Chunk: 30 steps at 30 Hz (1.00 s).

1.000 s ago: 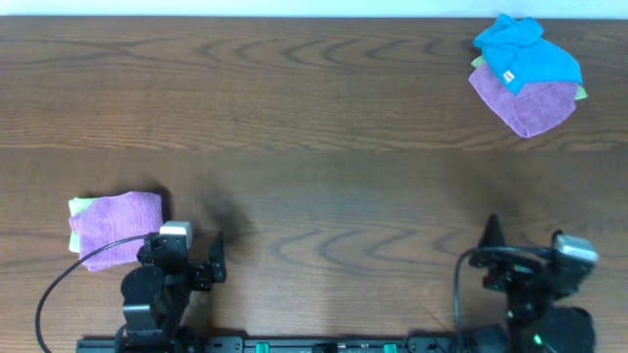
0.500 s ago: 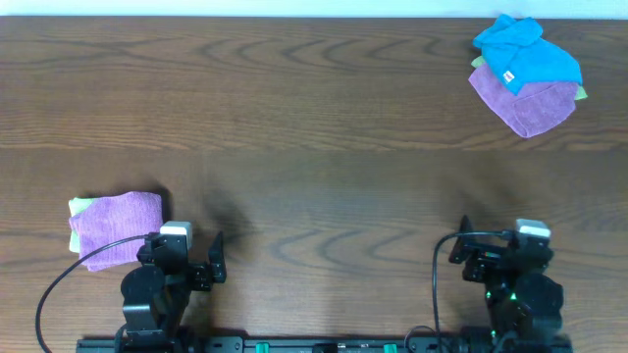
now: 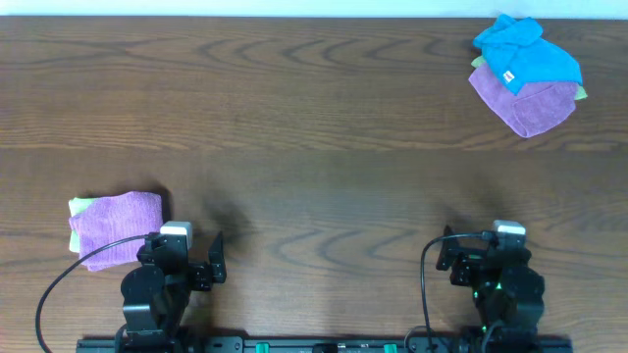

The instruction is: Fold the cloth

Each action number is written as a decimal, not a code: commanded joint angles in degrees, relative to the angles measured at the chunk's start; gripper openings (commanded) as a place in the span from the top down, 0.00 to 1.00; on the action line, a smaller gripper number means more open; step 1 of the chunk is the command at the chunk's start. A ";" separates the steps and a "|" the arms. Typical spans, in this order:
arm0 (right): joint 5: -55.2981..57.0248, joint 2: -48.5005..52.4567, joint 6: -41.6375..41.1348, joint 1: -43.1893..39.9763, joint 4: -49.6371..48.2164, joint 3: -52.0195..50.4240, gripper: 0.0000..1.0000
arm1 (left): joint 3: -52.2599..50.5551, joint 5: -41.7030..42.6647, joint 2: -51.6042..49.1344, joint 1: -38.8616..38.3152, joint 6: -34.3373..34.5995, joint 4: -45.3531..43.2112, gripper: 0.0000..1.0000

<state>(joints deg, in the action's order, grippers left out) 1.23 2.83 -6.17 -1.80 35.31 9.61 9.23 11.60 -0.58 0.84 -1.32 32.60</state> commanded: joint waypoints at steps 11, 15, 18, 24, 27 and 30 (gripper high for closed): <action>-1.51 -2.56 2.21 -0.37 6.12 -0.57 0.01 | -0.55 -0.15 0.37 -0.28 -0.44 -0.09 0.05; -1.55 -2.56 2.19 -0.37 6.40 -0.57 0.01 | -0.55 -0.15 0.37 -0.28 -0.44 -0.11 0.05; -1.90 -2.56 2.25 -0.37 6.51 -0.55 0.01 | -0.55 -0.15 0.37 -0.28 -0.42 -0.11 0.05; -4.31 -2.56 4.63 -0.37 6.88 -0.46 0.01 | -0.55 -0.15 0.37 -0.28 -0.44 -0.11 0.05; -4.37 -2.56 4.57 -0.37 6.91 -0.44 0.01 | -0.55 -0.15 0.37 -0.28 -0.44 -0.11 0.05; -4.52 -2.56 4.52 -0.37 6.78 -0.39 0.01 | -0.55 -0.15 0.37 -0.28 -0.44 -0.11 0.05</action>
<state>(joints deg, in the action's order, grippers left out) -1.80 0.84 -2.66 -1.80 41.41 9.74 9.23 11.57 -0.58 0.84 -1.34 32.60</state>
